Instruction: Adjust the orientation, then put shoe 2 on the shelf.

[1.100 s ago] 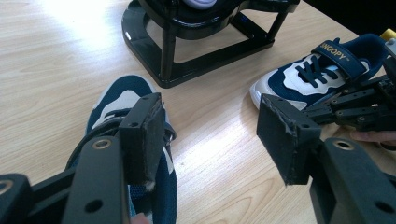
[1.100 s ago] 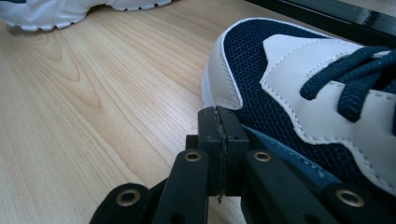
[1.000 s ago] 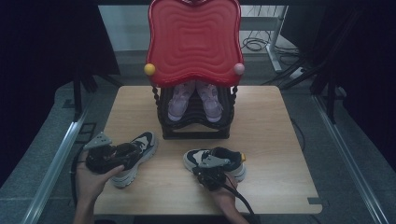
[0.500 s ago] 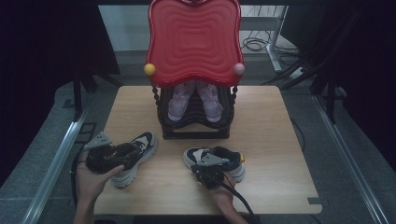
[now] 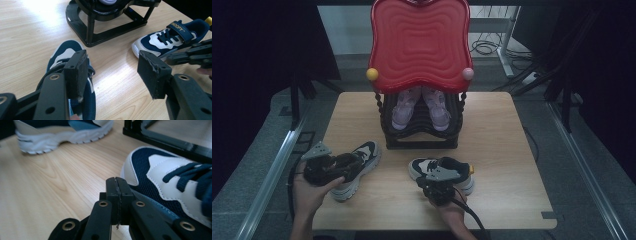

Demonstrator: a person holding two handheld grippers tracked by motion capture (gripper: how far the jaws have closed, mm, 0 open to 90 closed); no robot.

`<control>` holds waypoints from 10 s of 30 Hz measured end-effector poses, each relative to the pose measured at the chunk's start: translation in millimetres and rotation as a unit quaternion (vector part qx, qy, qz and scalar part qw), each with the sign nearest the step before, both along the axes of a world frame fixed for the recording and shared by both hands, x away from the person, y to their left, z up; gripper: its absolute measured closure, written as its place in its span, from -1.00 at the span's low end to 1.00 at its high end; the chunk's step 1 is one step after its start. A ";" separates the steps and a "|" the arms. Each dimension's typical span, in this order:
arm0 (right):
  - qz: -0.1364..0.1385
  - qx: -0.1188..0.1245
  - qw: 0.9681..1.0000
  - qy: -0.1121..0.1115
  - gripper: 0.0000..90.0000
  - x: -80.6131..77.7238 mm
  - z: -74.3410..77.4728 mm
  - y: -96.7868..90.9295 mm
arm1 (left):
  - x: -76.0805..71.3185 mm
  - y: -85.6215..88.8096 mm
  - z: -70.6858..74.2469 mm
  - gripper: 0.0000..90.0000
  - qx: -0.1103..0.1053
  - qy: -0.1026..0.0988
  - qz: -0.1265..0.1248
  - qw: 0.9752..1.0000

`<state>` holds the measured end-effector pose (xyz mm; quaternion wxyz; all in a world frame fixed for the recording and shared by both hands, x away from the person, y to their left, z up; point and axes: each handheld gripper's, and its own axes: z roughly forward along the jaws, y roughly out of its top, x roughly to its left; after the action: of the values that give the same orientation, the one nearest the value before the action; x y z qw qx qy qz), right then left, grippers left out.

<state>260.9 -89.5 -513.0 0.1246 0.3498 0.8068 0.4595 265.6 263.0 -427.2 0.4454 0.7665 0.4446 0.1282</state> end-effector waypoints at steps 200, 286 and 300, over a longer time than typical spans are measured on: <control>-0.010 0.059 0.998 0.012 0.22 31.8 50.2 -126.6 | 51.2 64.1 -58.5 0.55 0.006 0.097 0.012 0.995; -0.068 0.104 0.991 0.053 0.62 30.7 38.6 -161.5 | 25.3 59.6 -29.1 0.58 -0.083 0.034 0.034 0.995; -0.093 0.136 0.985 0.041 0.61 23.3 39.6 -181.6 | 21.4 60.3 -25.8 0.58 -0.100 0.024 0.047 0.994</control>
<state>284.2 -271.1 -473.4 0.0849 0.4559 0.7053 0.5362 287.1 323.3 -453.1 0.5024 0.6991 0.5015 0.0857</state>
